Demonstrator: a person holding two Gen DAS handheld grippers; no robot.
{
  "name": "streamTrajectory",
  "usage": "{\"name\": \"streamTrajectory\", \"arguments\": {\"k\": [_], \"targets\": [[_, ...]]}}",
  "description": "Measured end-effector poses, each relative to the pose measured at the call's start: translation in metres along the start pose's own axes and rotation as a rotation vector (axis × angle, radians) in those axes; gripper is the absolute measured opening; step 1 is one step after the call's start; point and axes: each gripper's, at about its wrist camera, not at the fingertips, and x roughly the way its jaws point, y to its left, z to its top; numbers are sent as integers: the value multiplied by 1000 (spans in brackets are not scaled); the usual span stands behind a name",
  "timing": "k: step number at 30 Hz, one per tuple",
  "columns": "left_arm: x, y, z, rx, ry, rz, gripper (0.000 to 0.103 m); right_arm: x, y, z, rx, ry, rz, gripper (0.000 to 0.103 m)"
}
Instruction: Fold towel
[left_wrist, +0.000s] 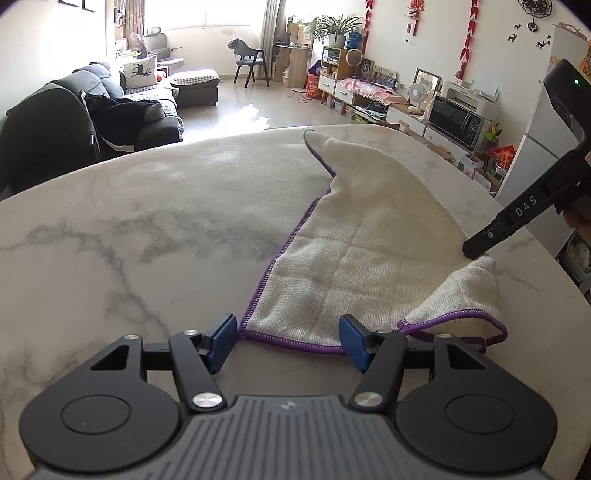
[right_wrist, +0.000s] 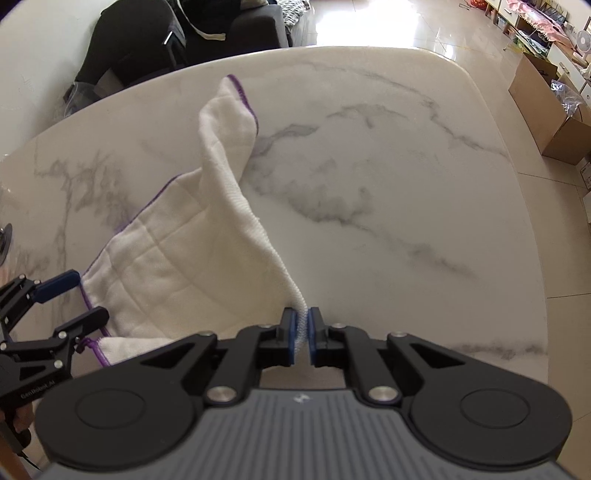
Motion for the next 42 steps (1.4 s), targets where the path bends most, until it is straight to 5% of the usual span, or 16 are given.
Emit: {"name": "streamTrajectory", "arguments": {"k": [23, 33, 37, 42], "targets": [[-15, 17, -5, -77, 9, 13, 62, -31, 66, -10, -223, -46, 95, 34], [-17, 17, -5, -86, 15, 18, 62, -39, 90, -28, -365, -50, 102, 71], [-19, 17, -6, -99, 17, 10, 62, -40, 91, -33, -396, -51, 87, 70], [-23, 16, -8, -99, 13, 11, 62, -41, 93, -40, -435, -53, 68, 27]]}}
